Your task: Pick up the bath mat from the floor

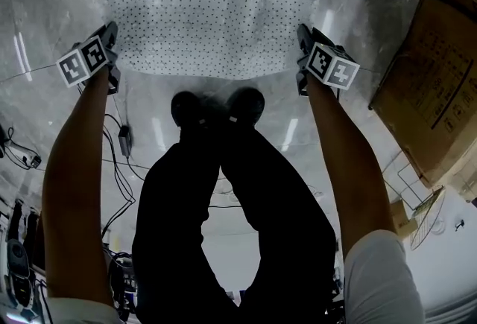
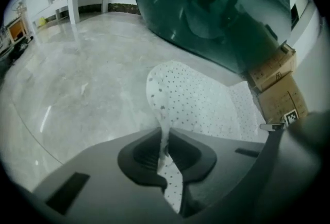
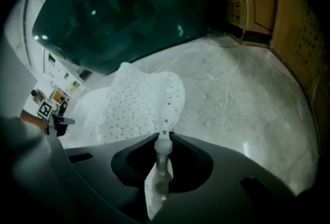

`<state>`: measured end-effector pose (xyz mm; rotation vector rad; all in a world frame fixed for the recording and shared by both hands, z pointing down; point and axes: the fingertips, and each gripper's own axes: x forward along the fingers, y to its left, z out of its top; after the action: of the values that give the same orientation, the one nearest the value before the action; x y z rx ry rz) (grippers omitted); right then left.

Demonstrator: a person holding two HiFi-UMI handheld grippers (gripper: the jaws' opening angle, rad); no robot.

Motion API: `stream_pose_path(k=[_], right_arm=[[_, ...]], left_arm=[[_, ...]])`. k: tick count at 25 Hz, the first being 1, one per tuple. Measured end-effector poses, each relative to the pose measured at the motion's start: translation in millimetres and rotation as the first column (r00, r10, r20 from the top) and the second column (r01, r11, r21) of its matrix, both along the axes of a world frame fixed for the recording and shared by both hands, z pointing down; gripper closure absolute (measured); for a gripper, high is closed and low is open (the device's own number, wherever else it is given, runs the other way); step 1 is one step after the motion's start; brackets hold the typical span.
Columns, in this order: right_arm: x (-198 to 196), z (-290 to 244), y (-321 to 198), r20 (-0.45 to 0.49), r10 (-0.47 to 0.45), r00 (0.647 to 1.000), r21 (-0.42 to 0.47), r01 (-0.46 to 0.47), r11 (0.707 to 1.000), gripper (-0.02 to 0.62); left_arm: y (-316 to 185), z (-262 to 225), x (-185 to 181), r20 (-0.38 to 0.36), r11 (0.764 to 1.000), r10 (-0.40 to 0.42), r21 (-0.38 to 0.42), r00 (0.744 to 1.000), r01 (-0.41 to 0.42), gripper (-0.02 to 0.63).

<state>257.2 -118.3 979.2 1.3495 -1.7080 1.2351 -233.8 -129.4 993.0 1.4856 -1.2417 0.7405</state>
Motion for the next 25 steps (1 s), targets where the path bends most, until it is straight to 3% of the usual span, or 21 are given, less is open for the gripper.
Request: stream_pose_path(k=[3, 8, 13, 17, 20, 22, 25], right_arm=[[1, -38, 2, 0.036, 0.036, 0.999, 0.004, -0.036, 0.999, 0.529], [-1, -118, 7, 0.083, 0.100, 0.992, 0.039, -0.103, 0.994, 0.548], [-34, -220, -1, 0.119, 0.030, 0.992, 0.087, -0.041, 0.995, 0.549], [-45, -312, -7, 0.116, -0.021, 0.993, 0.127, 0.006, 0.992, 0.549], [-47, -385, -12, 0.118, -0.051, 0.992, 0.178, 0.029, 0.984, 0.549], [-51, -440, -11, 0.112, -0.097, 0.989, 0.237, 0.068, 0.969, 0.548], [-57, -531, -12, 0.072, -0.192, 0.979, 0.373, 0.152, 0.915, 0.548]], left_arm=[[0, -37, 9, -0.052, 1.000, 0.019, 0.023, 0.998, -0.017, 0.575], [11, -119, 24, -0.163, 0.999, -0.021, 0.044, 0.986, 0.028, 0.577], [25, -218, 43, -0.206, 0.998, 0.014, 0.070, 0.978, 0.001, 0.580], [33, -306, 44, -0.245, 0.995, -0.023, 0.087, 0.969, 0.046, 0.580], [34, -380, 46, -0.270, 0.989, 0.026, 0.144, 0.963, 0.013, 0.580], [38, -437, 46, -0.272, 0.981, 0.075, 0.195, 0.959, -0.022, 0.580], [33, -532, 48, -0.254, 0.948, 0.152, 0.312, 0.955, -0.068, 0.580]])
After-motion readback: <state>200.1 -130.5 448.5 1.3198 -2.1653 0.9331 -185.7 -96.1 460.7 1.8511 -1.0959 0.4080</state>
